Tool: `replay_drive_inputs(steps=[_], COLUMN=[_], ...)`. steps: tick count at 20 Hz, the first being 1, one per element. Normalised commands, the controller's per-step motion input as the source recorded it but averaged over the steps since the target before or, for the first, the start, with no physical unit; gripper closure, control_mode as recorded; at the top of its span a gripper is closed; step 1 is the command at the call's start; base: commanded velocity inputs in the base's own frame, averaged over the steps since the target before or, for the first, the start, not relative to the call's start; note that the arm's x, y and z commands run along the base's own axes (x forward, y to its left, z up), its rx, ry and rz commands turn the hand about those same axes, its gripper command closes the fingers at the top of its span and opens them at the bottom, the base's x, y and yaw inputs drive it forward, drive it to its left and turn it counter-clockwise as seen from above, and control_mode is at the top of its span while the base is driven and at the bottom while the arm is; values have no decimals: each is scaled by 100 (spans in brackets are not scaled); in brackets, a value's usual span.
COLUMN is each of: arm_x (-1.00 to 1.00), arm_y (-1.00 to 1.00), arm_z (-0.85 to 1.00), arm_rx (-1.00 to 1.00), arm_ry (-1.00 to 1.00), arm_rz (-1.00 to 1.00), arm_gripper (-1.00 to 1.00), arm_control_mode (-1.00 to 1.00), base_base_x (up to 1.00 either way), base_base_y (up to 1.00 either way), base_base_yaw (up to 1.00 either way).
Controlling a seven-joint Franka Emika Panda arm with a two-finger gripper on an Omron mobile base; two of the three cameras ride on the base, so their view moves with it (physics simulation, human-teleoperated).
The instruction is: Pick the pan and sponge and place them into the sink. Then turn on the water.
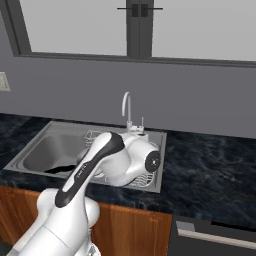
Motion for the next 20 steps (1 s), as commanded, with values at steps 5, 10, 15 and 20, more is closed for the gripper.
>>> replay_drive_inputs(steps=[5,10,15,20], arm_x=[16,17,15,15], arm_y=[-9,-2,0,0], arm_z=[-2,-11,-13,-10], arm_rx=[1,0,0,0], arm_ry=[0,-7,-10,-7], arm_rz=[0,0,0,0], arm_gripper=[-100,-100,-100,-100], arm_control_mode=[-100,-100,-100,-100], base_base_x=[0,0,0,0], base_base_y=[0,0,0,0], base_base_yaw=[0,0,0,0])
